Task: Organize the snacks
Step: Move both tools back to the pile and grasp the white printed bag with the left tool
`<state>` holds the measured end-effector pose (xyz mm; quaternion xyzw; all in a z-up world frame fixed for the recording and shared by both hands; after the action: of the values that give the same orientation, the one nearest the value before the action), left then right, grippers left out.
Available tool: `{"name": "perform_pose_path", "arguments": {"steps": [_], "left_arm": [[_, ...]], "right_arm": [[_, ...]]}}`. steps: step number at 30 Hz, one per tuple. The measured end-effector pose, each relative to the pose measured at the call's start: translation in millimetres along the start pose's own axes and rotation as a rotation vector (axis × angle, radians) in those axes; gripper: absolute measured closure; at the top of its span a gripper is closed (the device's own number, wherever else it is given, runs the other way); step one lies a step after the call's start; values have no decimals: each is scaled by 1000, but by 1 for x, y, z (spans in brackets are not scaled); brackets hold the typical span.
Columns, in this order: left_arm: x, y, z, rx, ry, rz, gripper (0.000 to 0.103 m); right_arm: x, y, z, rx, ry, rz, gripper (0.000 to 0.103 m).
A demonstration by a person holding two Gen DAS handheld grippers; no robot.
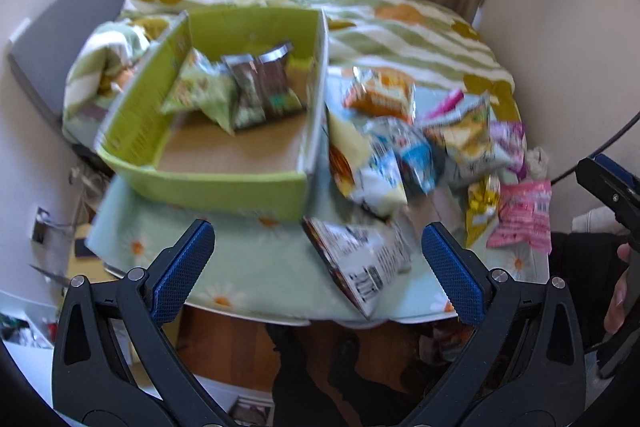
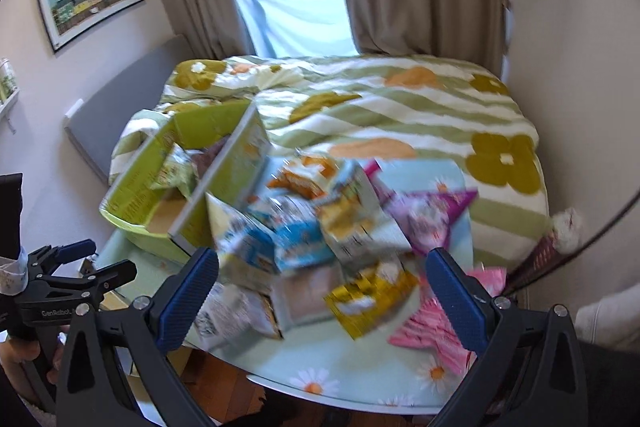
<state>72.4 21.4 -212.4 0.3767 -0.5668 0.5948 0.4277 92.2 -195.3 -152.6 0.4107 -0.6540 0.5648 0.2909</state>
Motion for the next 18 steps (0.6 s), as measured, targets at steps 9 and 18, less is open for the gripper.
{"name": "perform_pose_path", "arguments": {"steps": [9, 18], "left_arm": [[-75, 18, 22, 0, 58, -79, 1], [-136, 20, 33, 24, 104, -156, 1]], "right_arm": [[-69, 41, 34, -153, -11, -105, 0], [-118, 57, 54, -307, -54, -160, 0]]}}
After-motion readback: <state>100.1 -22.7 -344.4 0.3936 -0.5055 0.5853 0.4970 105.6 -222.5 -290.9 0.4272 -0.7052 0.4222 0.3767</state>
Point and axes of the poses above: each gripper's, at about its wrist camera, not at the fingertips, and x roughly against the way its jaws point, z to its right, y to its underside, the point moved 9 cm from there along -x, roughly the way its jaws point, and after that the axes turned 10 degrees about -z, right-handed, at the moved point
